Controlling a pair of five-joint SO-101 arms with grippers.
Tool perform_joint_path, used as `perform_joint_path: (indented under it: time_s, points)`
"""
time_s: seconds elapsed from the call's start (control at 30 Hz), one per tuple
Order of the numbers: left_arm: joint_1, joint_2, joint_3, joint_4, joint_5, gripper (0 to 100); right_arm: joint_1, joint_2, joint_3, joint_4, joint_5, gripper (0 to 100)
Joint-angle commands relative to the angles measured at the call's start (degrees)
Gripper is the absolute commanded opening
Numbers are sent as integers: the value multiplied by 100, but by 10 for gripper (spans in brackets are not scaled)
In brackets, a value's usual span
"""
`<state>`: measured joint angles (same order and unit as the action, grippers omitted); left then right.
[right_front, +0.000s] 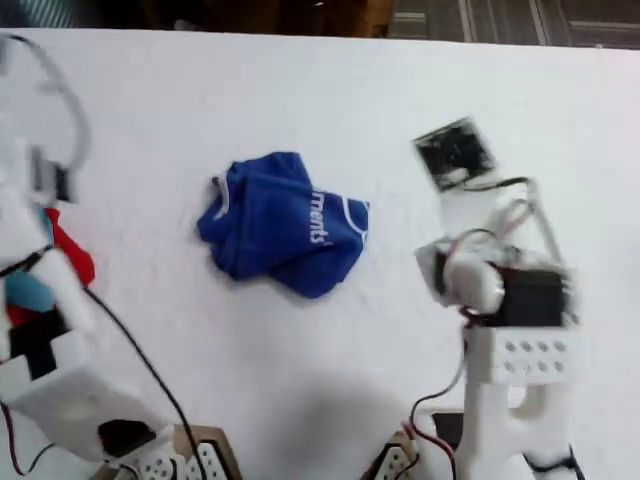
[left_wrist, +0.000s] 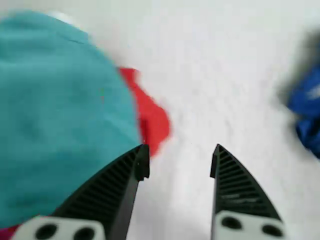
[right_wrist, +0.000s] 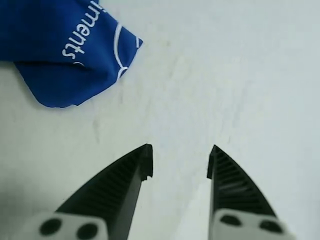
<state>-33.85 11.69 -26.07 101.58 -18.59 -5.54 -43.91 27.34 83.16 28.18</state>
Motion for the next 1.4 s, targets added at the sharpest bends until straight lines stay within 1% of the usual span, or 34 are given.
perform_joint_path:
  time_s: [0.0, 0.1, 0.2, 0.33, 0.43, 0.53, 0.63, 0.77, 0.97, 1.03, 1.17, 1.23, 1.3, 1.37]
  points:
    - [396, -308, 1024, 79, 70, 218, -655, 382, 747, -1297, 484, 191]
    - [457, -308, 1473, 79, 88, 218, -725, 1314, 747, -2264, 510, 191]
    - [457, -308, 1780, 88, 114, 218, -734, 2527, 149, -2738, 281, 191]
    - [448, -316, 2114, 88, 123, 218, -778, 4110, -1248, -2738, -62, 191]
    - [448, -316, 2229, 88, 290, 218, -840, 5095, -2303, -2510, -220, 191]
    - [448, -316, 2246, 88, 360, 218, -1191, 5912, -3033, -2229, -185, 191]
    - [448, -316, 2246, 88, 360, 218, -1552, 6571, -3490, -2202, -176, 191]
    - [448, -316, 2246, 88, 360, 218, -1815, 7354, -4088, -2211, -176, 191]
    - [448, -316, 2246, 97, 624, 218, -1675, 8242, -4897, -2185, -193, 188]
    - [448, -316, 2246, 97, 642, 218, -1596, 8426, -5037, -2149, -185, 153]
    - [448, -316, 2255, 97, 651, 218, -1473, 8602, -5380, -1692, -185, 8]
    - [448, -316, 2255, 97, 651, 218, -1420, 8611, -5547, -1429, -185, 37]
    - [448, -316, 2255, 97, 651, 218, -1332, 8593, -5723, -1226, -185, 15]
    - [448, -316, 2255, 97, 651, 218, -1182, 8593, -6048, -927, -185, 20]
